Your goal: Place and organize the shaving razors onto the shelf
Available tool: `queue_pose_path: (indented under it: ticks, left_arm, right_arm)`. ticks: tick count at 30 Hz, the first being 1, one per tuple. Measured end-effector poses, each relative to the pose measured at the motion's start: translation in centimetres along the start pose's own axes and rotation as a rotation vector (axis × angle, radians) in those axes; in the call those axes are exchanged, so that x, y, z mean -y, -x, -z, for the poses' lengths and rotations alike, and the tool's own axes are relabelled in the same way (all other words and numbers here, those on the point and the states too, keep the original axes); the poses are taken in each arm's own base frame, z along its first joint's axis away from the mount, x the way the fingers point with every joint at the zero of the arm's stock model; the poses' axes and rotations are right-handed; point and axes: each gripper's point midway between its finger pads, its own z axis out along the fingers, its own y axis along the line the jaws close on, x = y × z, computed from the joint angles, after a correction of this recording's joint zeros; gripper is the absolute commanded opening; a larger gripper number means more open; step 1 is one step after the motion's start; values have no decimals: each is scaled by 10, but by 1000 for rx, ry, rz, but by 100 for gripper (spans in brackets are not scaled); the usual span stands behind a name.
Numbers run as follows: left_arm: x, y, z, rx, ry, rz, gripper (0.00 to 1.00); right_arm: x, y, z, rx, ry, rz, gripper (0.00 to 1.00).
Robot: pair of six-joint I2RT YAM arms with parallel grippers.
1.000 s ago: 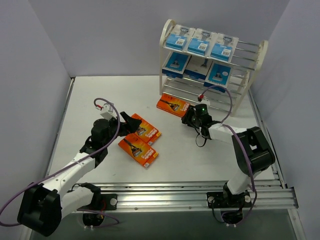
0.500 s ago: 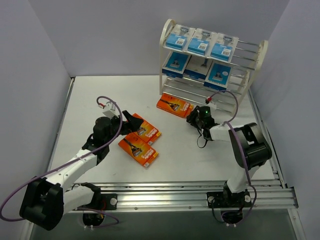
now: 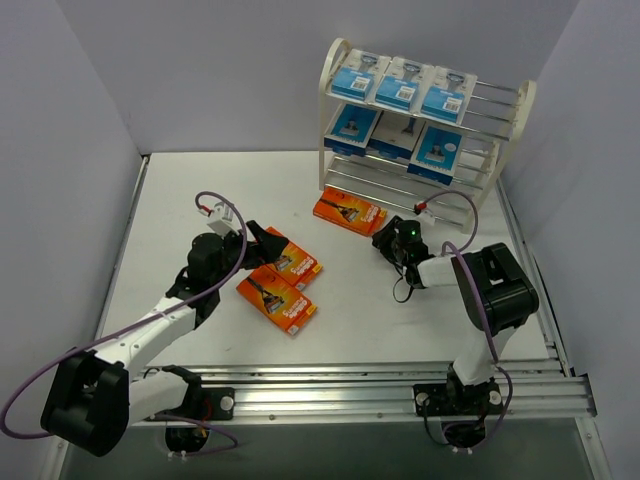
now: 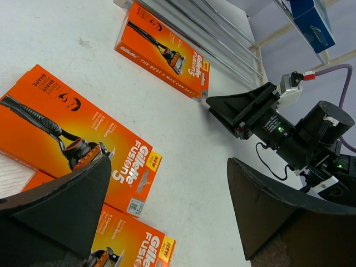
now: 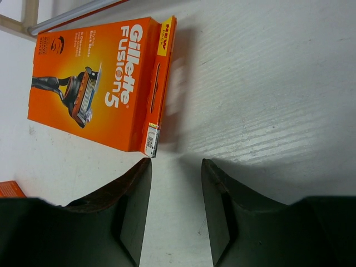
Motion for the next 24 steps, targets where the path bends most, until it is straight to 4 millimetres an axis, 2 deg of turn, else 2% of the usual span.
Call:
queue_pose_path:
  ticks: [17,24]
  left_arm:
    - [-4,-8,-5,-30,0,3,94]
    - [-4,-10,-6,-37,-5,4,94]
  right_arm:
    - [-3,4,-7,39,25,-14,39]
    - [-7,7,-14,57,39,-18,35]
